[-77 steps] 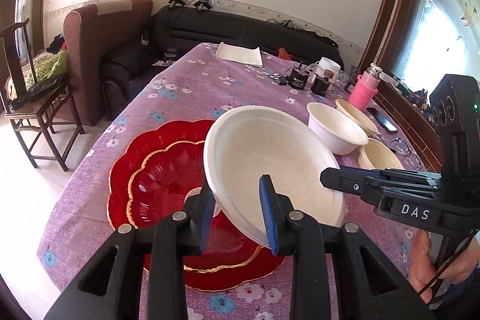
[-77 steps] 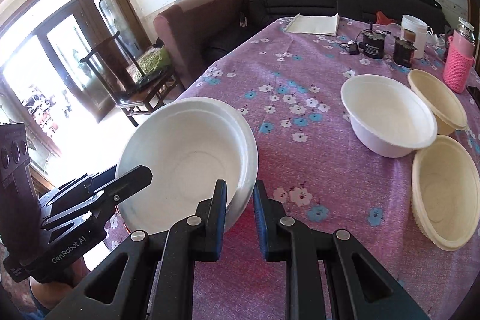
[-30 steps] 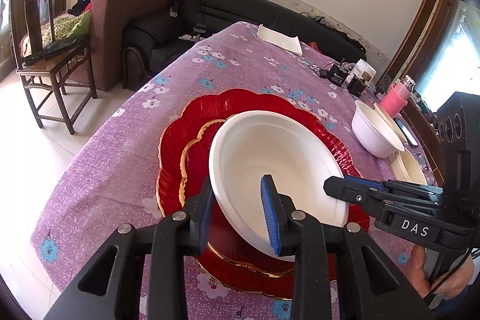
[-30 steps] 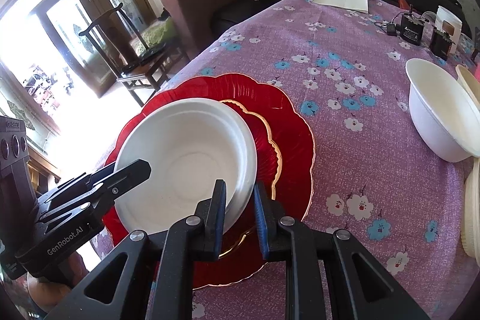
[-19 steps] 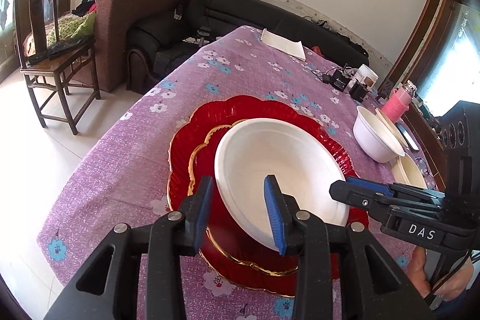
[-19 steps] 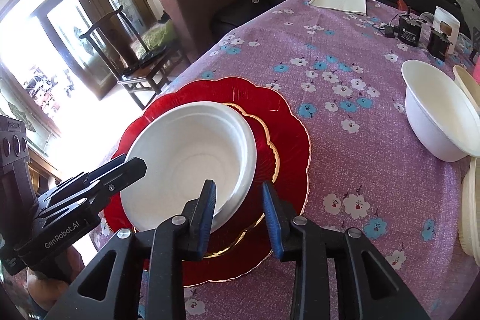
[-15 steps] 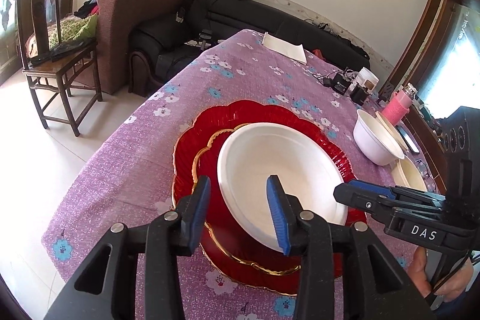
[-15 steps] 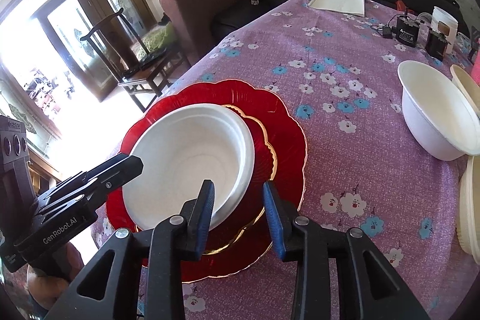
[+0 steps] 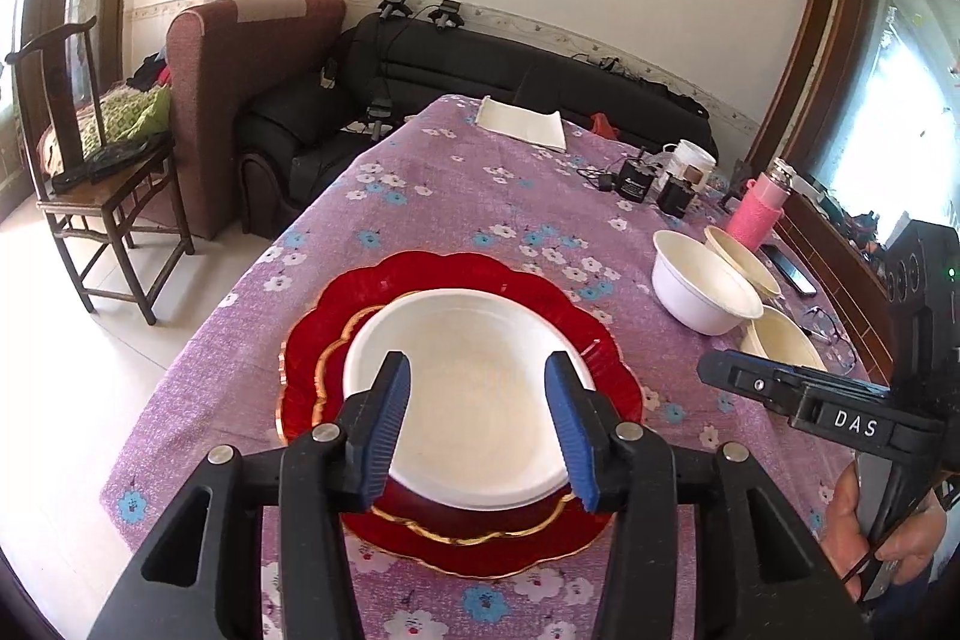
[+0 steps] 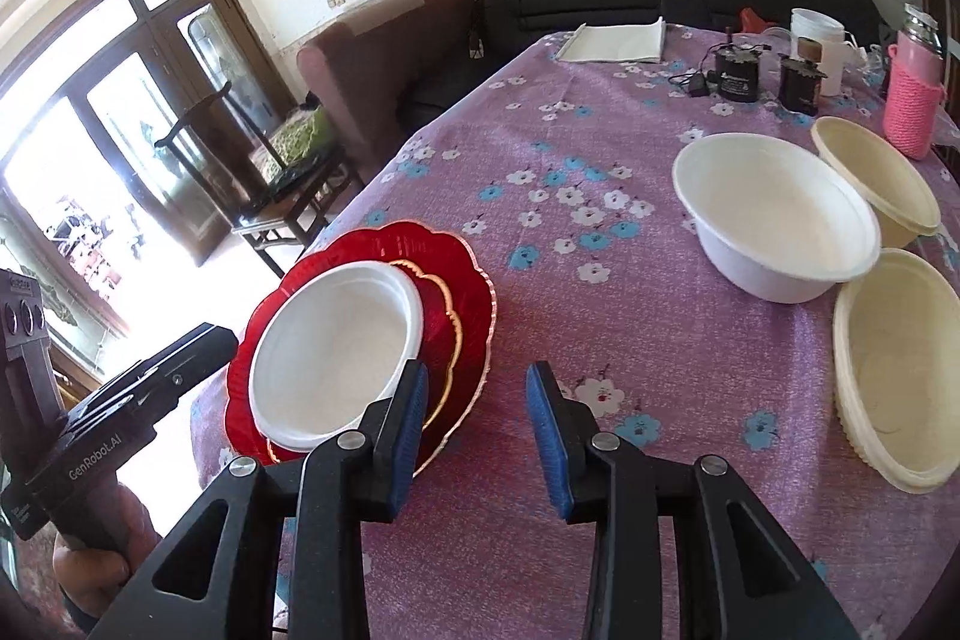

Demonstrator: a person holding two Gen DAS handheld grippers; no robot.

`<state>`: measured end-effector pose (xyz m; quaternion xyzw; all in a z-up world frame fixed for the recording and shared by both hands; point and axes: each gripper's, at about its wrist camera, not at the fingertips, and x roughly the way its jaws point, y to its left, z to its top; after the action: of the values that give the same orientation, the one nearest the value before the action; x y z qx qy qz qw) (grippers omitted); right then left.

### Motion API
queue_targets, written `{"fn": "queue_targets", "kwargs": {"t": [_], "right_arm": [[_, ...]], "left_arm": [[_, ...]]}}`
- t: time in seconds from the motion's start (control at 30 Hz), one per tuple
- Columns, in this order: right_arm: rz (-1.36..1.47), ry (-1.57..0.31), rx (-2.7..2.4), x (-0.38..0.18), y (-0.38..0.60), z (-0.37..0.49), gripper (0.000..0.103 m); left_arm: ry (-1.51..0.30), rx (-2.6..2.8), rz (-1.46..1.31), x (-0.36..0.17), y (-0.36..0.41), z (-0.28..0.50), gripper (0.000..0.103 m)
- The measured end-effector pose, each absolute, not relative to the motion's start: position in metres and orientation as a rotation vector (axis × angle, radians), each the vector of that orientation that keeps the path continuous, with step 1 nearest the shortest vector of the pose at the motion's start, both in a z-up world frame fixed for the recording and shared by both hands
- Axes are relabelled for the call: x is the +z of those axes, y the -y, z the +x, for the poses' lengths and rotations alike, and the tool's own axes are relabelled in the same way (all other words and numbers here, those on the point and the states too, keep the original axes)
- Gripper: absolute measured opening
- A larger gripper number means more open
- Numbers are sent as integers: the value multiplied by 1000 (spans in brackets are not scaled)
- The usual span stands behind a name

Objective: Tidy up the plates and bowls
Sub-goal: 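Move the left gripper to the cream bowl beside the white bowl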

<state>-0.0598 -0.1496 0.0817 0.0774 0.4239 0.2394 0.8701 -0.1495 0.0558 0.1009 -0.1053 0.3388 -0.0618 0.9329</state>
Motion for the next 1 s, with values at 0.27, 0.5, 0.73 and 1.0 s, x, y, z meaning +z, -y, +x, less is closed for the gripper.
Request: {"fn": "queue_targets", "kwargs": {"t": [0.27, 0.5, 0.73, 1.0], "right_arm": [[270, -851, 431, 85, 213, -62, 40], [371, -817, 314, 80, 288, -68, 40], [483, -791, 117, 68, 380, -87, 40], [535, -801, 10, 60, 425, -97, 40]], "left_arm": [[-739, -276, -129, 102, 28, -131, 46], [-816, -466, -85, 82, 116, -111, 46], [-873, -601, -140, 72, 170, -66, 46], [-938, -618, -82, 56, 215, -23, 47]]}}
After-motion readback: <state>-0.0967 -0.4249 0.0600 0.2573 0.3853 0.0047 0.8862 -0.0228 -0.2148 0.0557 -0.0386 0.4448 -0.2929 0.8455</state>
